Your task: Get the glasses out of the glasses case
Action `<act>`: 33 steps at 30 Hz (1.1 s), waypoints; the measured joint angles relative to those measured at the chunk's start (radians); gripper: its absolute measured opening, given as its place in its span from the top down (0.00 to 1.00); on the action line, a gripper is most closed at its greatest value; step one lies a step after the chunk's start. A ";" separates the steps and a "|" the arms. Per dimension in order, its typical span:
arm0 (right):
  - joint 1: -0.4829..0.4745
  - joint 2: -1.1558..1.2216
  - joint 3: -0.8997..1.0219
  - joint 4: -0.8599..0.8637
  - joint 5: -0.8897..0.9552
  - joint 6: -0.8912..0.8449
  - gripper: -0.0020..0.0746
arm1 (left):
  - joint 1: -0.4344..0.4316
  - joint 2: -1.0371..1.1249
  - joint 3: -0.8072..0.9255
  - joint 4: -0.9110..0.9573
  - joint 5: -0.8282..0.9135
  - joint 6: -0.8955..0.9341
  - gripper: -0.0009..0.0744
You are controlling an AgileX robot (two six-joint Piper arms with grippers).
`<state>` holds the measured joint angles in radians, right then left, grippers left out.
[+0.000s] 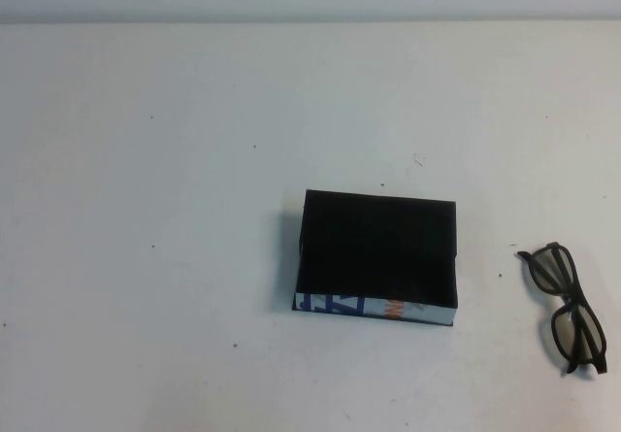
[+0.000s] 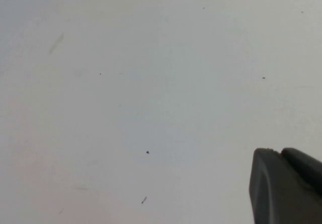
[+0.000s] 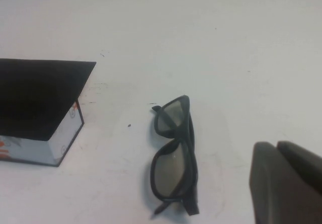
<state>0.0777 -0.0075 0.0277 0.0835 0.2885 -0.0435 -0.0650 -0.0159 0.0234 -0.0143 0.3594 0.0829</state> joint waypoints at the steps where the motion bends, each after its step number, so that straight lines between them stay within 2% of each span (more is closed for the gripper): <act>1: 0.000 0.000 0.000 0.000 0.002 0.000 1.00 | 0.000 0.000 0.000 0.000 0.000 0.000 0.99; 6: 0.000 0.000 0.000 -0.021 0.010 0.000 1.00 | 0.000 0.000 0.000 0.000 0.000 0.000 0.99; 12: -0.010 0.000 0.000 -0.122 0.016 0.000 1.00 | 0.000 0.000 0.000 0.000 0.000 0.000 0.99; 20: -0.039 0.000 0.000 -0.045 0.017 0.000 1.00 | 0.000 0.000 0.000 0.000 0.000 0.000 0.99; 33: -0.040 0.000 0.000 -0.033 0.017 0.000 1.00 | 0.000 0.000 0.000 0.000 0.000 0.000 0.99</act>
<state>0.0378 -0.0075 0.0277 0.0509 0.3060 -0.0435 -0.0650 -0.0159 0.0234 -0.0143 0.3594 0.0829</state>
